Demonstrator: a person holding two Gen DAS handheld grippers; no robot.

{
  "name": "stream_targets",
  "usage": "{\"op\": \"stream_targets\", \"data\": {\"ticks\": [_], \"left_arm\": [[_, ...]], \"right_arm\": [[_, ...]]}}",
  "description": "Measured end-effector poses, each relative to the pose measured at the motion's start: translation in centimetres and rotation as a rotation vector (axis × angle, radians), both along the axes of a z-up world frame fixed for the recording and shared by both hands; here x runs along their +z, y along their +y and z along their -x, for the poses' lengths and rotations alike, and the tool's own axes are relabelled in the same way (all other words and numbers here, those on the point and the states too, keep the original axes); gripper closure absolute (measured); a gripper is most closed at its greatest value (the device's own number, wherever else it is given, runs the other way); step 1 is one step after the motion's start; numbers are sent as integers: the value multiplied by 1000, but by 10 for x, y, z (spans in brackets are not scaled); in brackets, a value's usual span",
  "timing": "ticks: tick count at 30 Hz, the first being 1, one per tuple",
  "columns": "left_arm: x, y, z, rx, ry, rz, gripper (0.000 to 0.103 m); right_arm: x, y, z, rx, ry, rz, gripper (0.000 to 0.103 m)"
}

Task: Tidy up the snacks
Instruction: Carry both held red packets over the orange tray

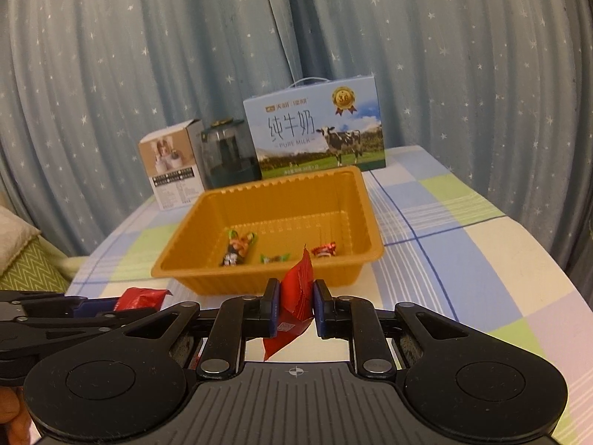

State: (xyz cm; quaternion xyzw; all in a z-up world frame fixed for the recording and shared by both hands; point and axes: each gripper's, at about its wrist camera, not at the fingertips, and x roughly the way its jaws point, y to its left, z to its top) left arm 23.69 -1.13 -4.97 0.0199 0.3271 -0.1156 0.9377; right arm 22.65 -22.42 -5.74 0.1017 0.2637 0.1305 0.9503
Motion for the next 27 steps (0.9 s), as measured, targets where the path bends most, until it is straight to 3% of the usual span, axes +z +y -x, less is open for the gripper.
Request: {"op": "stream_targets", "data": {"ticks": [3, 11, 27], "left_arm": [[3, 2, -8, 13, 3, 39, 78], [10, 0, -30, 12, -19, 45, 78], [21, 12, -97, 78, -50, 131, 78]], "right_arm": [[5, 3, -3, 10, -8, -1, 84], [17, -1, -20, 3, -39, -2, 84], [23, -6, -93, -65, -20, -87, 84]]}}
